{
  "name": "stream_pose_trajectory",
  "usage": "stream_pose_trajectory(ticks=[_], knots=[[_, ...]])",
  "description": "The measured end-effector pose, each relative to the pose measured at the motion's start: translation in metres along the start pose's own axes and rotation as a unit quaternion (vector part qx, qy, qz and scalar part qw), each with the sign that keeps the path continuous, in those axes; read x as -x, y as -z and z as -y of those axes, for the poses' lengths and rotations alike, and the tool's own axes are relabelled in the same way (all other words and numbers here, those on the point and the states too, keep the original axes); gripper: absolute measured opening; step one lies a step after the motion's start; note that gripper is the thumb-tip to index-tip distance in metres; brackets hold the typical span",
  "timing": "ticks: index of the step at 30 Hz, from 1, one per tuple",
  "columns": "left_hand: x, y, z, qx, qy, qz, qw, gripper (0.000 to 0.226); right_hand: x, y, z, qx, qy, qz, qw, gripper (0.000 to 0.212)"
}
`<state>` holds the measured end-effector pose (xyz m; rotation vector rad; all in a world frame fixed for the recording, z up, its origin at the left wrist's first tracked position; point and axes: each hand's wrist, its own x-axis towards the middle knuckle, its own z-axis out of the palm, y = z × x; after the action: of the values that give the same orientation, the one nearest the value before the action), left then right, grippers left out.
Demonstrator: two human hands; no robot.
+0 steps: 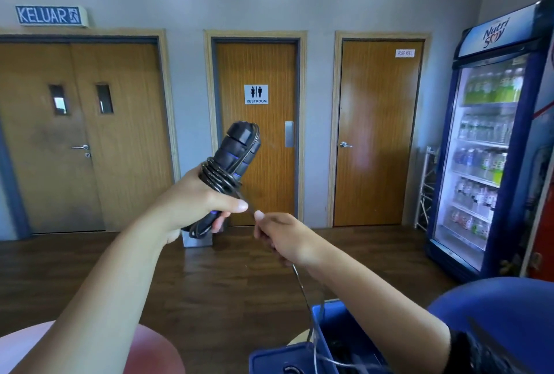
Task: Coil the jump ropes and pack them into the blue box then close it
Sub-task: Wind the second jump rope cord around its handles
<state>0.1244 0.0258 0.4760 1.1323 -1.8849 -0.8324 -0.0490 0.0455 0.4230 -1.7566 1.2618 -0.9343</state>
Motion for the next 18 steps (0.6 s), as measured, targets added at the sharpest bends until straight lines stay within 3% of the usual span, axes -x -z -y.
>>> stream_pose_trajectory(ticks=[5,8,11,14,18], knots=[[-0.010,-0.002,0.009,-0.155,0.060,-0.032,0.986,0.051,0.005,0.011,0.000,0.226,0.092,-0.092,0.965,0.042],[-0.016,-0.012,0.008,-0.291,0.105,-0.020,0.951,0.057,0.009,0.022,0.012,0.359,0.172,-0.116,0.910,0.033],[-0.022,-0.015,0.006,-0.345,0.148,0.014,0.927,0.057,0.012,0.035,0.025,0.481,0.225,-0.133,0.837,0.032],[-0.025,-0.013,-0.002,-0.361,0.176,0.049,0.915,0.046,0.011,0.044,0.035,0.508,0.283,-0.116,0.805,0.033],[-0.019,-0.018,-0.015,-0.436,0.165,0.158,0.871,0.037,-0.005,0.050,0.047,0.421,0.369,-0.012,0.828,0.029]])
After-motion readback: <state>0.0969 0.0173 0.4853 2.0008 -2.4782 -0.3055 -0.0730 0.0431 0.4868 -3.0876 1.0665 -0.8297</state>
